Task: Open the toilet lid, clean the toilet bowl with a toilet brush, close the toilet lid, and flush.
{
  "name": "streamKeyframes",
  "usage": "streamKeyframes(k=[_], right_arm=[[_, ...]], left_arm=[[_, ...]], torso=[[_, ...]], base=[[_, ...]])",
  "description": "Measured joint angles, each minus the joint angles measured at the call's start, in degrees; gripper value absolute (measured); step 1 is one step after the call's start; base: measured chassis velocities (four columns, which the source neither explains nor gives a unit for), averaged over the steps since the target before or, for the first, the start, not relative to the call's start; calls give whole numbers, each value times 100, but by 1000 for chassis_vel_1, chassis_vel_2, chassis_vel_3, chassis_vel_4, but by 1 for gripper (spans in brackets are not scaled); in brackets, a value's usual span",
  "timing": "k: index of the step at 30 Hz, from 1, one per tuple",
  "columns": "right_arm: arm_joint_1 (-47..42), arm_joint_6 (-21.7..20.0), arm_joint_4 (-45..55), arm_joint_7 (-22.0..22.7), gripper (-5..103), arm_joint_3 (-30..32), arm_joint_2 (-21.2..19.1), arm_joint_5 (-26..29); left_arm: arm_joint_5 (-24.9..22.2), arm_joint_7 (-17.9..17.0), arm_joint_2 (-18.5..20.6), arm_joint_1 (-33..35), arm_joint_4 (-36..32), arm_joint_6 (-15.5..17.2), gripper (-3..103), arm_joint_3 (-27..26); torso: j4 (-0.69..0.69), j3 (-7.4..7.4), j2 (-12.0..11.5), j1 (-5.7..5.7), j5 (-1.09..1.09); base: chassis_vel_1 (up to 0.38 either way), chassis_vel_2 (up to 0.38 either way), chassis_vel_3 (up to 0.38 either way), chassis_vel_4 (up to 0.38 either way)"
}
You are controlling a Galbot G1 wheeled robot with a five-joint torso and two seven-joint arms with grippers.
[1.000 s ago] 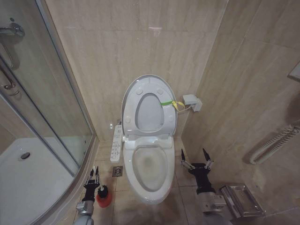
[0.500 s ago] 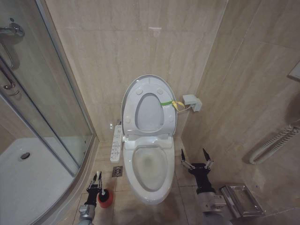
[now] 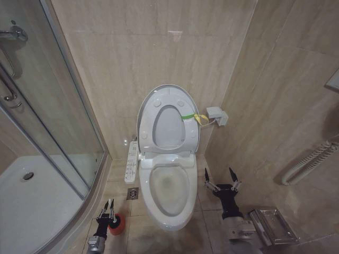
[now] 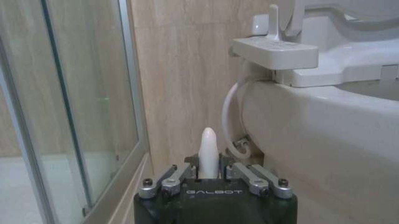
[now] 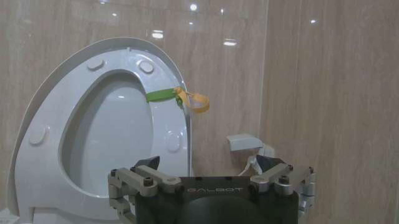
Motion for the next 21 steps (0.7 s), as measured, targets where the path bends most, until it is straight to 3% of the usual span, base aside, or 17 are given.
streamKeyframes(k=[6, 7, 14, 15, 21], right_arm=[[0, 0, 0, 0, 100, 0, 0, 0], [0, 0, 0, 0, 100, 0, 0, 0], [0, 0, 0, 0, 100, 0, 0, 0], [0, 0, 0, 0, 100, 0, 0, 0], [0, 0, 0, 0, 100, 0, 0, 0]], left_arm=[[11, -142, 2, 142, -271, 8, 22, 38], [19, -170, 9, 162, -300, 9, 35, 37], [32, -247, 43, 299, -480, 12, 35, 10], [33, -265, 49, 333, -527, 13, 62, 5], [74, -374, 107, 682, -1052, 16, 62, -85]], torso=[[0, 0, 0, 0, 0], [0, 0, 0, 0, 0], [0, 0, 0, 0, 1], [0, 1, 0, 0, 0], [0, 1, 0, 0, 0]], base=[[0, 0, 0, 0], [0, 0, 0, 0], [0, 0, 0, 0], [0, 0, 0, 0], [0, 0, 0, 0]])
